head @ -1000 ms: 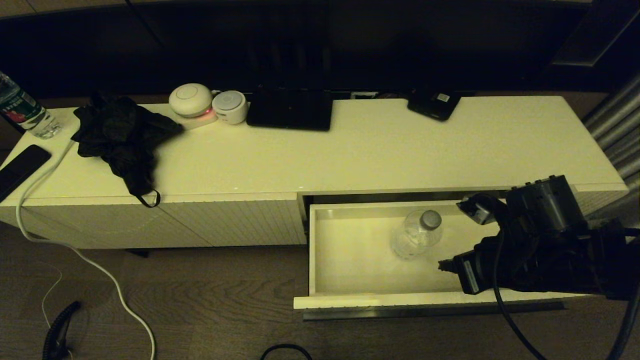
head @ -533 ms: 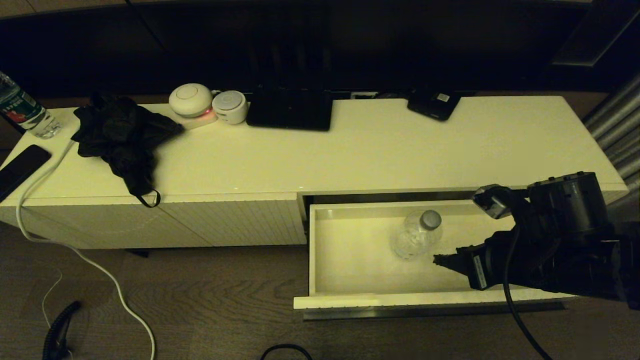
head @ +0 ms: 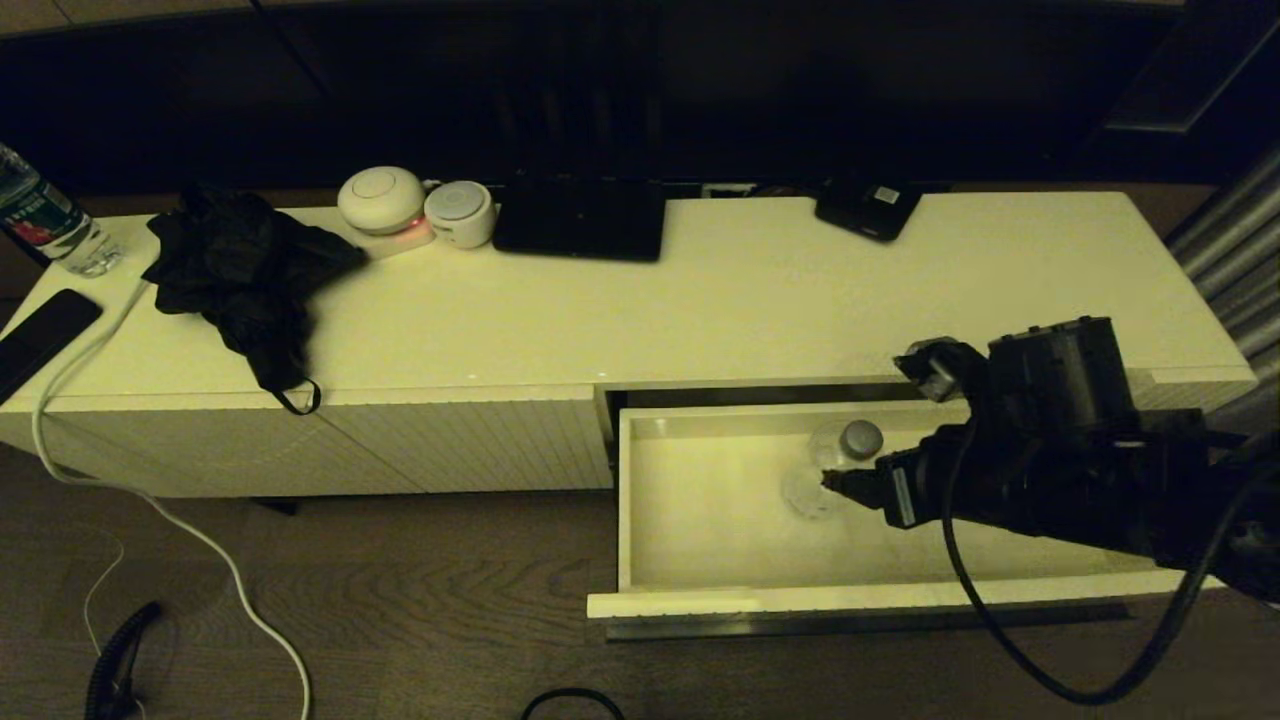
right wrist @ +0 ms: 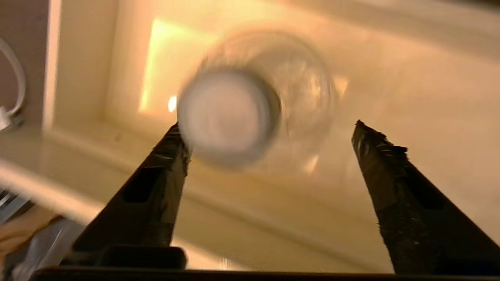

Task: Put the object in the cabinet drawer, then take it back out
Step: Put the mineral water in the drawer

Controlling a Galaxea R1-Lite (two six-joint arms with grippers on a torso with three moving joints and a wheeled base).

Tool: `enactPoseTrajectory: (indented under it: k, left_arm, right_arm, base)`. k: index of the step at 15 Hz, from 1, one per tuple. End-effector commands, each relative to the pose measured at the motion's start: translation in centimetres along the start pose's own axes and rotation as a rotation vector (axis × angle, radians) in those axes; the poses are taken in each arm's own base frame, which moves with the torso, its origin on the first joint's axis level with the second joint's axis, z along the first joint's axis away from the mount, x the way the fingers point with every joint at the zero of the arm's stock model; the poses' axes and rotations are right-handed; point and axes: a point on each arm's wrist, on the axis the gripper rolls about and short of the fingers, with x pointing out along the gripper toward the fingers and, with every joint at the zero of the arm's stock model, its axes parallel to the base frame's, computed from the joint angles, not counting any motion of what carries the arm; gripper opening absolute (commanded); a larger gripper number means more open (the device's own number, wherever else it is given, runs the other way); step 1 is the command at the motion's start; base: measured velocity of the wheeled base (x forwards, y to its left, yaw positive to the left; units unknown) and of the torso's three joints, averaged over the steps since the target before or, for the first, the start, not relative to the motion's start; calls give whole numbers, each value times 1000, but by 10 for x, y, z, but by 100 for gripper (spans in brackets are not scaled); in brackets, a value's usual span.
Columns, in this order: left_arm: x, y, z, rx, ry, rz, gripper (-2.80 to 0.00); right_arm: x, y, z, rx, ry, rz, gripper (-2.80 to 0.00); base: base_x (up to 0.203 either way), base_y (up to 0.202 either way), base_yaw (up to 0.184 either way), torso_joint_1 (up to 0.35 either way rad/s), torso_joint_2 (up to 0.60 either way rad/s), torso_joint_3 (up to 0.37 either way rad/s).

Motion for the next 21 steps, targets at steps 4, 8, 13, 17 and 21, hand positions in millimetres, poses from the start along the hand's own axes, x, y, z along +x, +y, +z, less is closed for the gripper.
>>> enactPoseTrajectory:
  k: [4, 8, 13, 17, 21]
  left_arm:
    - [0, 0, 0, 0, -1, 1, -280]
    - [0, 0, 0, 0, 0, 1, -280]
    - [0, 0, 0, 0, 0, 1, -280]
    - [0, 0, 0, 0, 0, 1, -280]
    - [0, 0, 0, 0, 0, 1, -280]
  right_arm:
    - [24, 11, 6, -20, -18, -41, 0]
    - [28, 14, 9, -26, -43, -50, 0]
    - [36, 17, 11, -27, -65, -42, 0]
    - [37, 18, 8, -29, -69, -62, -280]
    - [34, 19, 6, -34, -68, -92, -280]
  base:
    - [0, 0, 0, 0, 0, 0]
    - [0, 0, 0, 0, 0, 0]
    - [0, 0, 0, 0, 0, 0]
    - [0, 0, 0, 0, 0, 0]
    - [0, 0, 0, 0, 0, 0]
